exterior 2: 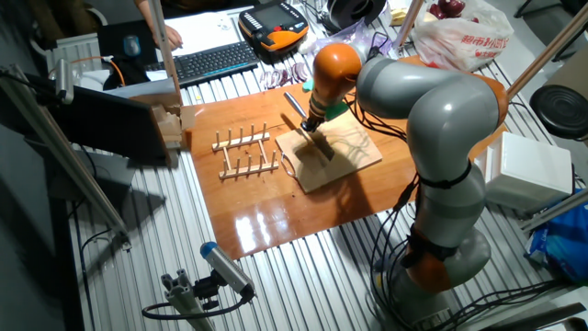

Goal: Chop the onions

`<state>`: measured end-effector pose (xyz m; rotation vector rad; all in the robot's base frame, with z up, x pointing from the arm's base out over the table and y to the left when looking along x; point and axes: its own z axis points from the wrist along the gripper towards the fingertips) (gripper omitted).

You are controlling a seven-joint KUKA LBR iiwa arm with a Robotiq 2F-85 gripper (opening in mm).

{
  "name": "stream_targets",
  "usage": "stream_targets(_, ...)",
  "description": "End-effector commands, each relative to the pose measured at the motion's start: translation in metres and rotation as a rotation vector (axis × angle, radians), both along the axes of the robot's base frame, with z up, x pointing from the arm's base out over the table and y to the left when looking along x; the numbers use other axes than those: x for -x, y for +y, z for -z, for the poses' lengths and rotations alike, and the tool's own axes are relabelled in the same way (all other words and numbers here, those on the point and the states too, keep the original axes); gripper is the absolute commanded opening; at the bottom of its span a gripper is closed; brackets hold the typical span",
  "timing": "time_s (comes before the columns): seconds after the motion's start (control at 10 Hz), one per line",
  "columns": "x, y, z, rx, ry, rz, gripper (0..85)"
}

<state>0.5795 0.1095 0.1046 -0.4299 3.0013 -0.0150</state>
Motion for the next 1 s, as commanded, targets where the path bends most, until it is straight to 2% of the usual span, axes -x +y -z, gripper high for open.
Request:
stream_targets(0.0,0.0001,0.0,0.001,-0.001,-0.001,0.0,0.0)
stream_targets(0.9,0.0014,0.003,0.013,-0.007,-0.019,0.002,0.0)
